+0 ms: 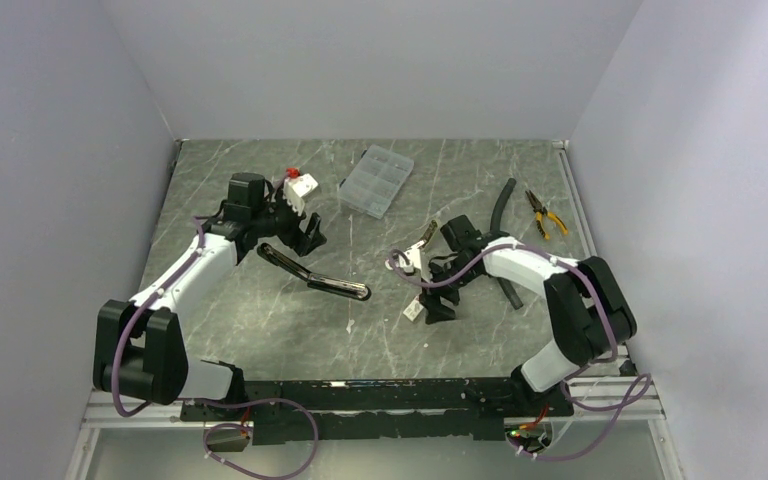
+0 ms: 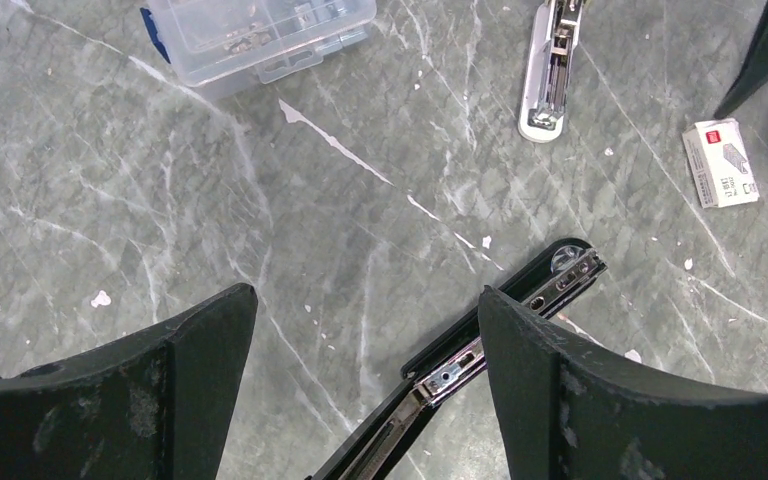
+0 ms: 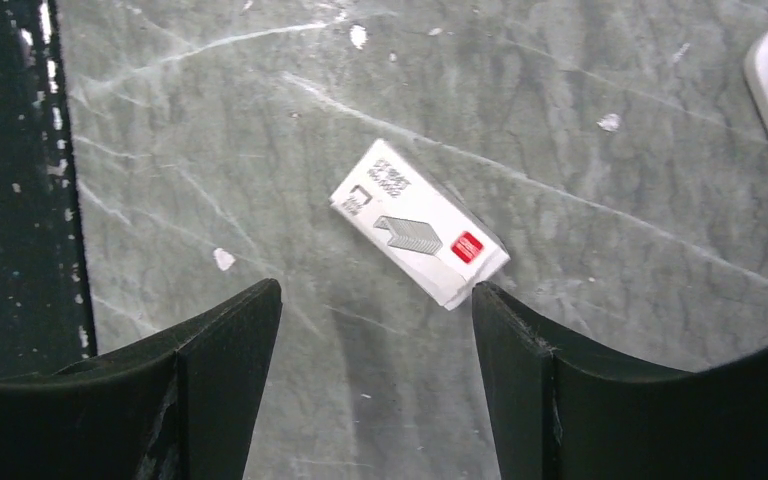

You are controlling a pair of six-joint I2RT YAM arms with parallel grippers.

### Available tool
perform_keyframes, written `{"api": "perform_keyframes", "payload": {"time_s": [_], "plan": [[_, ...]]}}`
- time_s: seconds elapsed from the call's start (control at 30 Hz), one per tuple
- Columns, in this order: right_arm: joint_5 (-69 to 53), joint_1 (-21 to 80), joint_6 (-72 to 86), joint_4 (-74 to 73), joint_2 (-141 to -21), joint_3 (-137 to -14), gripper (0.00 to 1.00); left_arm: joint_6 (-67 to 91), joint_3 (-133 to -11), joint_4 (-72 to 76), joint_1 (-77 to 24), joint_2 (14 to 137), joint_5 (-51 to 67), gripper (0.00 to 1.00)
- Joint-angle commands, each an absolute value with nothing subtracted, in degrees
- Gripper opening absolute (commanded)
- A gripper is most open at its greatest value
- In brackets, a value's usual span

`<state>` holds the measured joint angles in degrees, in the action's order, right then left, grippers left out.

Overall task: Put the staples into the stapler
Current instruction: Adjust the staple box at the center of the board, then pick up the staple box from the center of the board.

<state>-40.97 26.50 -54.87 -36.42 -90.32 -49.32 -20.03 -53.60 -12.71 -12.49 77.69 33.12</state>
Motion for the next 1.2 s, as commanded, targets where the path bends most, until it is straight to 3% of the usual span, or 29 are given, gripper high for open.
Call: {"api": "perform_keyframes", "payload": {"time_s": [0.0,0.43,0.87,1.17], "plan": [[-41.8,28.6,-54.8,-37.8,-86.3,-47.3,0.73,-19.7,-54.0,-11.0,-12.1,75.8,33.0,0.86],[-29.8,31.0,-52.4,-24.4,-76.2,-43.0,0.77,-21.2,-53.1,-11.0,-11.5,75.0,30.0,0.86],[-28.5,36.3,-50.3,-19.6,-83.9,-43.8,0.76,-18.5,-54.5,-12.3,-9.7,75.1,27.7,0.86],[-26.9,38.9,-50.4,-20.8,-87.3,-45.2,0.68,-13.8,-58.1,-15.9,-6.6,76.6,30.0,0.88]]}}
